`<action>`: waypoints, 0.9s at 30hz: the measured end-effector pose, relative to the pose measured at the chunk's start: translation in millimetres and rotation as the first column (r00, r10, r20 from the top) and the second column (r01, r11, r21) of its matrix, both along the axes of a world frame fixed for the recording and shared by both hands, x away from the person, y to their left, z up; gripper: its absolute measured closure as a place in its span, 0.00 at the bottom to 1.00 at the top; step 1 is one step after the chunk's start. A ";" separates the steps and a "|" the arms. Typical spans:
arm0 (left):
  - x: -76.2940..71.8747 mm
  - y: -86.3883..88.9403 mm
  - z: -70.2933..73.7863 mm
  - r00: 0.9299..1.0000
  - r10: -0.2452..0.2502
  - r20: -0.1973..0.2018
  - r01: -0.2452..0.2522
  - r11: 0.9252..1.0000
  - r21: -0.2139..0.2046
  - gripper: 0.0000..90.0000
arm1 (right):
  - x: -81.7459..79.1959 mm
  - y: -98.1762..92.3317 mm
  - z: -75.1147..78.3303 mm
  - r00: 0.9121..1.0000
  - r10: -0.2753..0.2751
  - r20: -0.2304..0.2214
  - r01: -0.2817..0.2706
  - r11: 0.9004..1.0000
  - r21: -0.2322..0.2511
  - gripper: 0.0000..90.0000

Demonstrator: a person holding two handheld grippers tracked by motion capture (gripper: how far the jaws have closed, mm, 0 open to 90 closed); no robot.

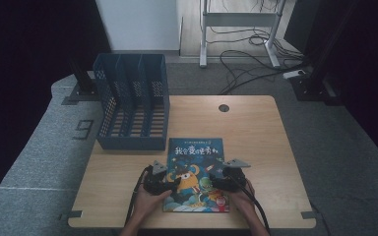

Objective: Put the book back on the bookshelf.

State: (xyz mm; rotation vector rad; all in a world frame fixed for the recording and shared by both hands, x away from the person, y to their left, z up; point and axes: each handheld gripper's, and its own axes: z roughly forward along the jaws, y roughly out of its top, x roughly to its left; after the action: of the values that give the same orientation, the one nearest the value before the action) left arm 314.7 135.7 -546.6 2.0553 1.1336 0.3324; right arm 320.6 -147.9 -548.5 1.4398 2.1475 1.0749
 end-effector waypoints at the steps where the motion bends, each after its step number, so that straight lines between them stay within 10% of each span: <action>1: -0.4 -0.4 0.1 1.000 -0.002 -0.001 0.002 1.000 0.001 0.32 | -0.9 -0.5 0.2 1.000 -0.001 -0.002 0.001 1.000 0.001 0.31; 27: -1.6 -2.7 -0.2 1.000 -0.021 -0.006 0.021 1.000 0.002 0.27 | 13.8 -13.0 1.7 0.999 -0.001 -0.037 0.005 0.993 0.121 0.29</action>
State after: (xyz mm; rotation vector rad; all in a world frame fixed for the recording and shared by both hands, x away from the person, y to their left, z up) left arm 313.2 133.0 -546.8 2.0700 1.1150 0.3169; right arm 334.4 -160.9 -546.8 1.5267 2.1376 1.2046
